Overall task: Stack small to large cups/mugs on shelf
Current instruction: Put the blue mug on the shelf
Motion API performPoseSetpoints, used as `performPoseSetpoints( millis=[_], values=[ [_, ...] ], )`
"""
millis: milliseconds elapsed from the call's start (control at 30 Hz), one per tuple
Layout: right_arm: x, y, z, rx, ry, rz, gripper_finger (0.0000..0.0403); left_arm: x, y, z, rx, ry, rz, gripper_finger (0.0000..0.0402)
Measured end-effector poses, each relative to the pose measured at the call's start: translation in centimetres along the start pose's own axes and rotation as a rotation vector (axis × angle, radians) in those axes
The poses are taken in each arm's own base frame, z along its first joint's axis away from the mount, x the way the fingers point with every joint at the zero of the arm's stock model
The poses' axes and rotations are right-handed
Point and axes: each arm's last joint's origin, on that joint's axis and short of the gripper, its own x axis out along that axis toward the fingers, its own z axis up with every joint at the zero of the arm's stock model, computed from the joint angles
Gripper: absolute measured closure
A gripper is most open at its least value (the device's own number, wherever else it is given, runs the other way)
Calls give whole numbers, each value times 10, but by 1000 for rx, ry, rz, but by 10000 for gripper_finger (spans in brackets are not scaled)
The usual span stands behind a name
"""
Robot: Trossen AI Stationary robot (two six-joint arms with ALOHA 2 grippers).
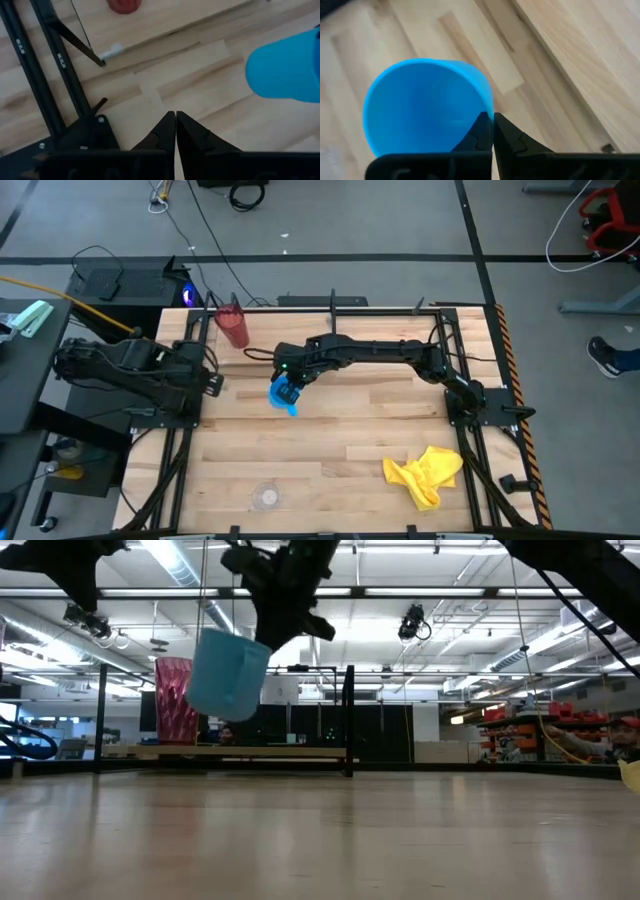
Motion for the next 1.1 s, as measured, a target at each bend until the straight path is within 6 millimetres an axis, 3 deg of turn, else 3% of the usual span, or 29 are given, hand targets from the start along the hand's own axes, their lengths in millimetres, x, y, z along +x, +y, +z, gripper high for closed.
performPoseSetpoints(
  millis=[200,567,967,1100],
  values=[
    [15,-14,-1,24,31,-30,400,1,-2,0,-3,-18,12,393],
    [32,1,-16,-5,50,3,400,2,-3,1,-9,-45,17,371],
    [51,-30,-3,162,18,13,400,2,-5,2,-20,-75,1,389],
    [55,-30,-4,189,19,46,400,2,-6,2,-20,-75,0,392]
  ],
)
